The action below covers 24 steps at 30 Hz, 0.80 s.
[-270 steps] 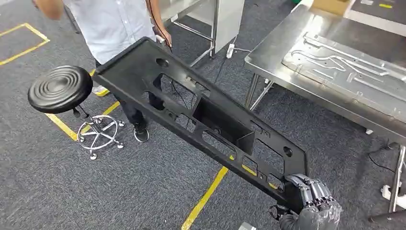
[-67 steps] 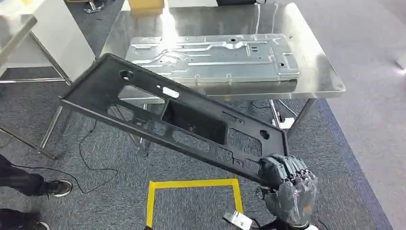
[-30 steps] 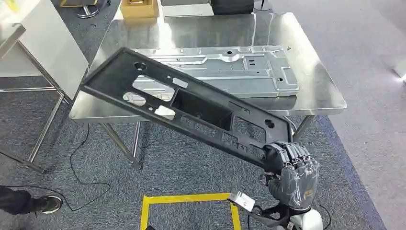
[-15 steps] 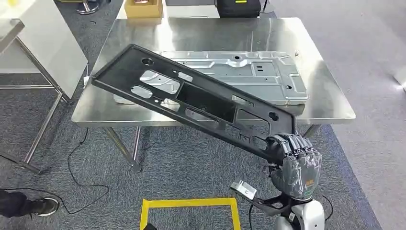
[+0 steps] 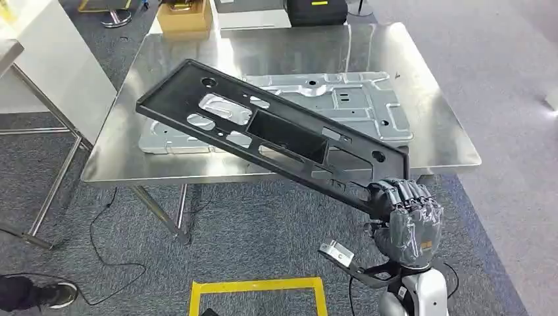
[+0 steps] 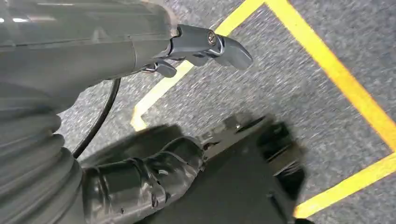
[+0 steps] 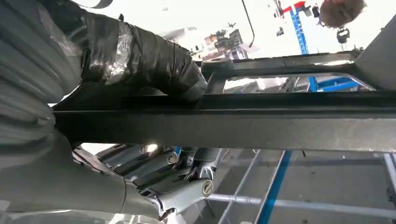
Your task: Take the parts from the cabinet and place them on the table.
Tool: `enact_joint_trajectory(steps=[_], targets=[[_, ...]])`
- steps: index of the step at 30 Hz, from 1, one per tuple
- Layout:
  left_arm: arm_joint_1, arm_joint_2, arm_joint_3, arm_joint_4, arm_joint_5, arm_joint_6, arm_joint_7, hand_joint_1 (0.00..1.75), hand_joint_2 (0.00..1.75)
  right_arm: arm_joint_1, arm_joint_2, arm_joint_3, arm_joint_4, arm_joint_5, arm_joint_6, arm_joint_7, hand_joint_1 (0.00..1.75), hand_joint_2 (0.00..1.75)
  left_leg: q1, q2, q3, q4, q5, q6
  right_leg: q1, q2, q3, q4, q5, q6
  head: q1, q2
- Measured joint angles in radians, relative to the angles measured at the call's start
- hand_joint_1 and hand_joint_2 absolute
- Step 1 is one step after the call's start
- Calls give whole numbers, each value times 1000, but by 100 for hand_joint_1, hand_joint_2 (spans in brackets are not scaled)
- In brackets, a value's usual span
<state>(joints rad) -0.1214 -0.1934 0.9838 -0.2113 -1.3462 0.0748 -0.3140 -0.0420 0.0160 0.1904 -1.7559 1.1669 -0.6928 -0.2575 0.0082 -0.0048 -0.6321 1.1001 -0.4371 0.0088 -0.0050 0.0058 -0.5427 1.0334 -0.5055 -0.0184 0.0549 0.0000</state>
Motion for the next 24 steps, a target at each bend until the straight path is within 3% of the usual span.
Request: enact_joint_trajectory(steps=[1,2,4,5,6,7,8,10,11,12,13,15,16,17,20,22,24], targets=[[0,2,-2,0,0,0,0,0,175,-1,0,0,0,0,0,0,175,175,-6,0,20,-41,-2,12,-2,-1,-1,-2,-5,2,3,0],[-2,2,-3,0,0,0,0,0,175,-5,-2,0,1,0,0,0,175,175,-11,0,30,-66,-7,15,2,2,-3,2,-8,10,0,0],[-4,2,-6,0,-1,-1,0,0,175,-5,-2,0,1,0,0,1,175,175,-15,0,27,-66,-12,18,-3,0,-4,-5,-7,20,1,0],[-1,2,-6,0,-2,-2,0,0,175,-5,-2,0,1,0,0,2,175,175,-15,0,29,-72,-11,20,-2,0,-1,-11,-7,25,1,0],[0,1,-6,0,-4,-2,1,0,175,-5,-3,0,-1,0,0,2,175,175,-2,0,44,-90,-5,25,5,-1,4,-12,-13,32,-1,0],[1,1,-7,0,-6,-2,0,0,175,-5,-4,0,0,0,0,3,175,175,-1,1,54,-100,-4,29,1,-3,0,13,-25,36,4,0],[-2,0,-8,0,-6,-3,0,0,175,-7,-5,0,0,0,0,3,175,175,0,2,57,-102,-6,34,0,-2,-31,72,-57,38,4,0],[-3,-1,-10,0,-7,-4,0,0,175,-4,-8,0,1,-1,0,3,175,175,0,2,62,-102,-13,39,-5,-2,-126,236,-119,45,4,0],[-3,-1,-11,0,-7,-5,0,0,175,-3,-8,0,2,-2,0,4,175,175,0,2,65,-101,-16,39,-7,-3,-164,290,-126,48,5,0],[-1,-1,-11,0,-7,-5,1,0,175,-3,-9,0,3,-2,0,4,175,175,0,1,70,-100,-21,38,-9,-3,-179,297,-107,50,4,0],[1,-1,-11,0,-7,-5,1,0,175,-2,-10,0,5,-2,0,4,175,175,0,1,77,-98,-27,36,-12,-3,-168,256,-64,52,5,0],[1,-2,-11,0,-7,-5,2,0,175,-2,-11,0,5,-2,0,4,175,175,3,-1,92,-90,-43,29,-17,-5,-97,80,49,52,5,0],[2,-2,-11,0,-7,-5,2,0,175,-2,-11,0,5,-2,0,3,175,175,2,-1,90,-86,-52,23,-18,-7,-73,23,58,49,5,0],[-1,-3,-12,0,-7,-5,2,0,175,-3,-11,0,6,-2,0,4,175,175,-5,-2,90,-76,-60,14,-8,-6,-64,6,44,44,5,0],[0,-3,-12,0,-7,-6,2,0,175,-2,-13,0,6,-4,0,5,175,175,-2,-1,93,-86,-62,1,-6,-1,-68,14,40,23,4,0],[-2,-3,-12,0,-7,-6,2,0,175,-2,-13,0,6,-4,0,6,175,175,0,0,92,-65,-80,-10,-14,-1,-56,2,41,9,4,0],[-3,-3,-12,0,-7,-8,2,0,175,-4,-13,0,6,-4,0,5,175,175,2,0,27,60,-142,-16,-13,-3,-50,2,35,-1,2,0]])
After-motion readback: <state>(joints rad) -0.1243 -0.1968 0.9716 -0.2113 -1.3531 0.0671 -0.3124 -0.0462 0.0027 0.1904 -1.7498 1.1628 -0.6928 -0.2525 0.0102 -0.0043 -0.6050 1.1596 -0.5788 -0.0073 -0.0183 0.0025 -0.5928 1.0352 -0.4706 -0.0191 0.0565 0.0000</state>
